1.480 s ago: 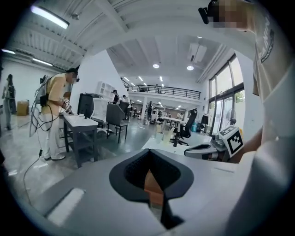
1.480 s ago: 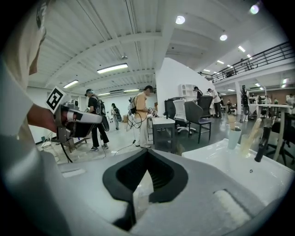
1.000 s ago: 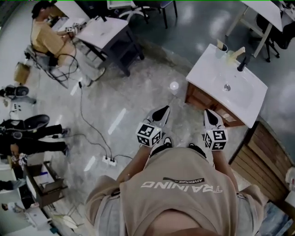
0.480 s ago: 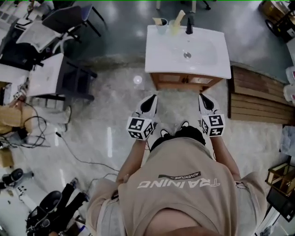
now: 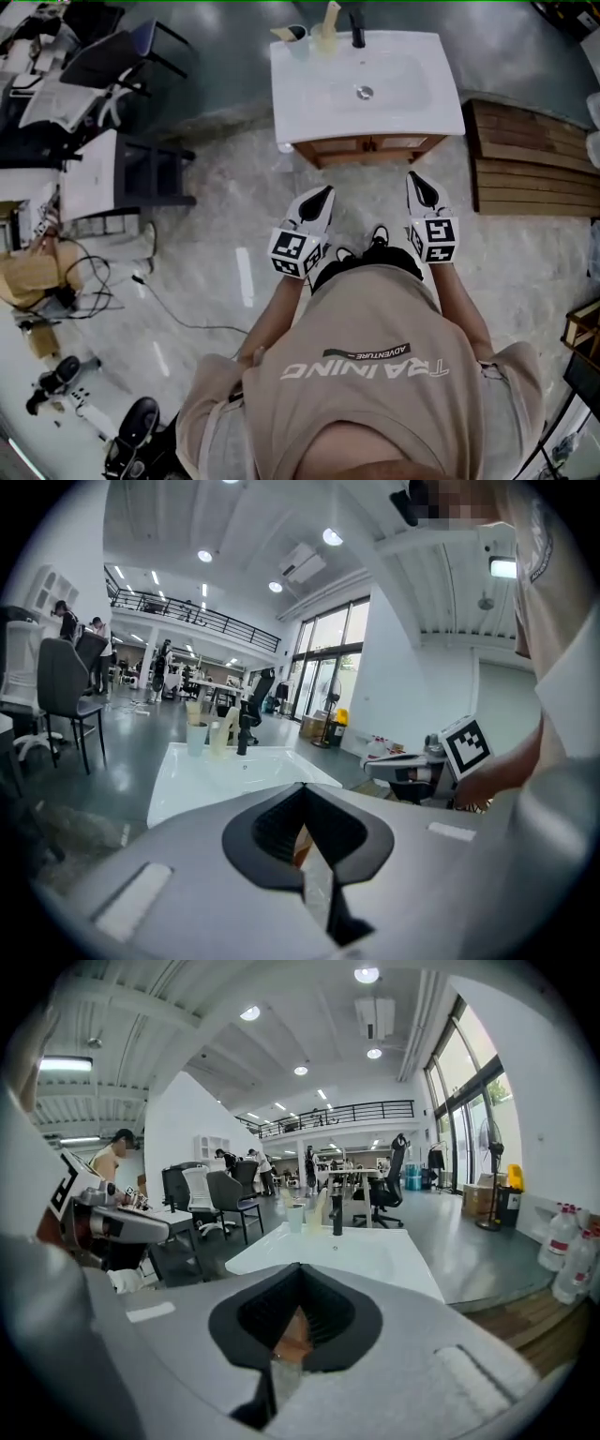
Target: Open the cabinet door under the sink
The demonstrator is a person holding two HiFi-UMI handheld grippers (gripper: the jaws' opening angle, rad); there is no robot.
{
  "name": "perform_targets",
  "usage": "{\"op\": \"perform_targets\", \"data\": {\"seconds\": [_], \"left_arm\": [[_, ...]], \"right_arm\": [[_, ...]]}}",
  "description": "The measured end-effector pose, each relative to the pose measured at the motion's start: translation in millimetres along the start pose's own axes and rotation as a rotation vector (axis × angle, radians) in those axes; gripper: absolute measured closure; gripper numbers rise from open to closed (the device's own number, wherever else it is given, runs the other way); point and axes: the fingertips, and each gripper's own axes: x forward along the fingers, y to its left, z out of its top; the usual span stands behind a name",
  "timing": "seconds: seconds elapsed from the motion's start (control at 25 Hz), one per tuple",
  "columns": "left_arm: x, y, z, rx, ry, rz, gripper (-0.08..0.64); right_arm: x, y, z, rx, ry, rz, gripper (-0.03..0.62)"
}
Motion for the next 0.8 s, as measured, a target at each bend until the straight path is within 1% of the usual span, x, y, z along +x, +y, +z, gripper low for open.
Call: {"op": "perform_targets", "data": {"seconds": [0.2, 0.36, 0.48, 0.6, 0.72, 0.8], "left_arm": [[21.7, -18.3, -0.2, 0.010, 0.043, -0.011, 0.543], [40.8, -27.6, 4.4, 0.016, 0.054, -0.020, 0.543], [55.7, -27.9, 7.6, -0.005, 0.063, -0.008, 0.543], [67.7, -33.3, 9.3, -0.005, 0.077, -0.011, 0.543], [76.8, -33.1, -1.1, -0.002, 0.096, -0.014, 0.543], [85.5, -29.6, -11.1, -0.015, 0.104, -0.013, 0.543]], "right_arm": [[13.1, -18.9, 9.1, -0.002, -0.027, 0.046, 0.591], [17.4, -36.1, 0.8, -0.039, -0.007, 0.076, 0.591], [19.4, -52.5, -10.2, -0.035, 0.010, 0.061, 0.591], [10.8, -62.7, -9.3, -0.037, 0.008, 0.042, 0.591], [7.4, -59.1, -15.9, -0.045, 0.026, 0.056, 0.591], [10.1, -60.6, -24.4, -0.044, 0.038, 0.053, 0.591]]}}
